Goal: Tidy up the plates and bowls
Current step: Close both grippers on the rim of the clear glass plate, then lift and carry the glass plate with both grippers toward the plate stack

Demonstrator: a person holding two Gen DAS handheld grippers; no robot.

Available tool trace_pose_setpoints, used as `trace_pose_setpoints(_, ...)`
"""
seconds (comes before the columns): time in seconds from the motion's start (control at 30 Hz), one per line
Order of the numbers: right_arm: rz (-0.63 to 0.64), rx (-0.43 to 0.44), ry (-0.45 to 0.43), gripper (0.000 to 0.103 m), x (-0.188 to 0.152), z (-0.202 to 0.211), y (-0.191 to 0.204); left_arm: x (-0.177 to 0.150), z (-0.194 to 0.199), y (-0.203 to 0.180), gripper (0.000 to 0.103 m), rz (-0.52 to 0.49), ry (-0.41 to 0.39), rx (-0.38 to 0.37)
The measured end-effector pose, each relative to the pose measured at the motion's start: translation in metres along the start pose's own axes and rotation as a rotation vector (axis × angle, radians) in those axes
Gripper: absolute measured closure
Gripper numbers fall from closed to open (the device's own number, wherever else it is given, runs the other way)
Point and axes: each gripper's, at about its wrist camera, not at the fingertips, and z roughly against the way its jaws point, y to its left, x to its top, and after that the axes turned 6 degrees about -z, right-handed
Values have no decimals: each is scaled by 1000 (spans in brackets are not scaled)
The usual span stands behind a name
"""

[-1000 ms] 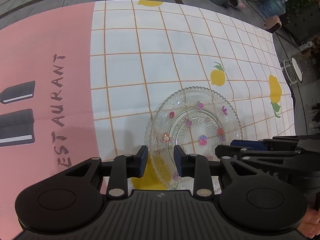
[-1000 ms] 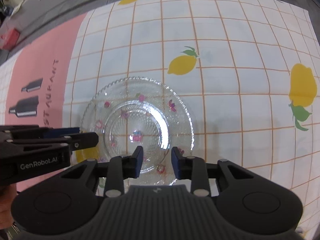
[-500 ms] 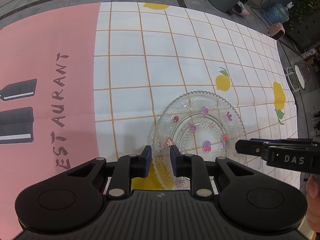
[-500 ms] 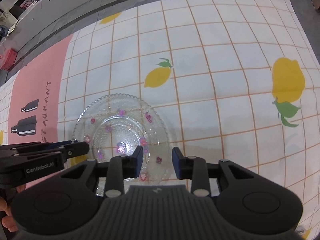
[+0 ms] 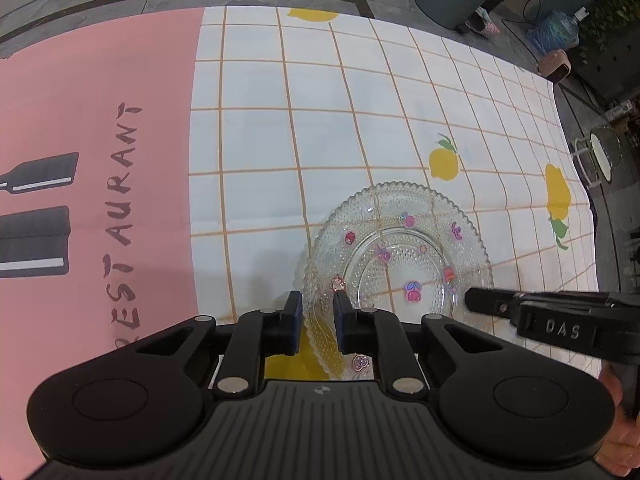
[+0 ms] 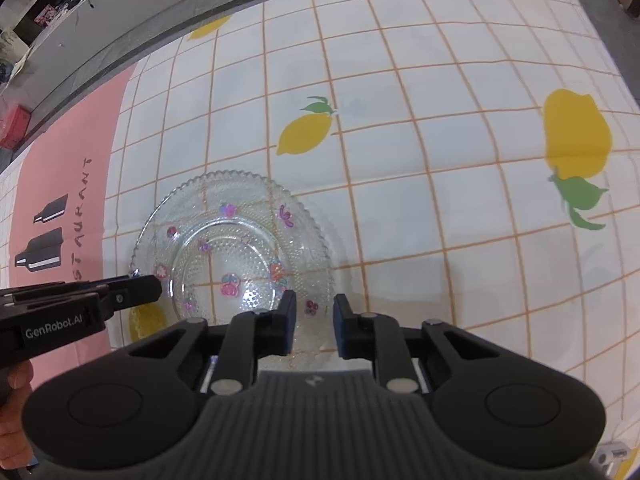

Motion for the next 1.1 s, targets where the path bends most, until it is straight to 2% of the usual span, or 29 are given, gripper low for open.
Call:
trace_pose_setpoints(0.2,-16,-14,3,97,-8,5,-6,-6,13,-9,91,-8,-15,4)
trace_pose_setpoints(0.4,-42,15,9,103,-25,14,-13,-16,25,-14,92,-2,-27,18)
trace_pose_setpoints(0.53,-49,24,11,103,-38,19,-16,-23,35,-18,95,-11,-30,15)
trace_pose_setpoints(0.6,-91,153,37,103,-43,23,-18,-29,38,-20,97,-3,-22,-23)
trace_pose_setpoints(0.63,-103,187,46,103,-46,26,-15,-32,40,-22,97,3,-17,-45)
trace_pose_setpoints(0.67,-75,177,31,103,-50,31,-7,-34,40,-25,97,14,-9,-55)
trace_pose_setpoints(0.73,21,126,-26,103,-58,40,12,-39,38,-31,97,18,3,-24)
trace_pose_setpoints(0.8,44,118,-57,103,-62,45,18,-43,36,-29,97,27,-12,-13)
trace_pose_setpoints(0.87,12,123,-88,101,-66,46,9,-46,32,-22,97,46,-11,4)
trace_pose_setpoints(0.97,-53,101,-145,82,-73,38,-16,-49,28,-14,97,41,0,51)
trace_pose_setpoints(1.03,-107,90,-173,81,-80,31,-33,-50,30,-11,92,30,-37,56)
trace_pose_setpoints(1.07,-137,102,-176,81,-83,29,-45,-49,31,-10,90,36,-55,42)
trace_pose_setpoints(1.1,-169,147,-181,72,-86,26,-54,-49,32,-10,89,39,-71,31)
